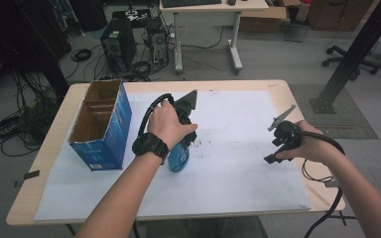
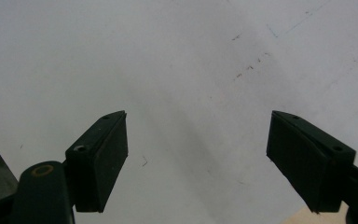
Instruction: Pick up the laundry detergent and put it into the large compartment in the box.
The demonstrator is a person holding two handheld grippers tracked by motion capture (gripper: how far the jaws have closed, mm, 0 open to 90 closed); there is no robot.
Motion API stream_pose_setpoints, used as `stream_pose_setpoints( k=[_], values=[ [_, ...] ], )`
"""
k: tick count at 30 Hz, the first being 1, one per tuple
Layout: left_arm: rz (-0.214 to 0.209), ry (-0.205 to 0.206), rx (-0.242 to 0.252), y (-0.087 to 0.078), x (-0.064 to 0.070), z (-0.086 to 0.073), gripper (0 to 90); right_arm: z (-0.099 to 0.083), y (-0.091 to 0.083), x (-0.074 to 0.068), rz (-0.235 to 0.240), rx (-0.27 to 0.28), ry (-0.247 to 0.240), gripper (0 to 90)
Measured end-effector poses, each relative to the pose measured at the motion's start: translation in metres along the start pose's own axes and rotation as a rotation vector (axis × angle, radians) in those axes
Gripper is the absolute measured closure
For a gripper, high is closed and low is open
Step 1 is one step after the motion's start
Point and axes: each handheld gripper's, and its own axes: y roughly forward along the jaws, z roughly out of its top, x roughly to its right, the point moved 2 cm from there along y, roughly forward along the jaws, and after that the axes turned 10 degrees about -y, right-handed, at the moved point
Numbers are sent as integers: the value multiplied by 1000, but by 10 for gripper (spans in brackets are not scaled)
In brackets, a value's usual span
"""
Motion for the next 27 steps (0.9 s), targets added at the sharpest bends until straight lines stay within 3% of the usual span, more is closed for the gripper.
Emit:
stream_pose_setpoints(
  k=[3,4,22,27],
  values=[
    [-1,2,-4,-1,0,0,330,0,1,0,2,-1,0,207],
    [-7,0,-5,-2,0,1,374,-1,1,0,2,0,2,207],
    [-11,-9,-5,-2,0,0,376,-2,1,0,2,-1,4,207],
    [-35,-14,-14,-4,0,1,372,-2,1,0,2,0,6,207]
  ],
)
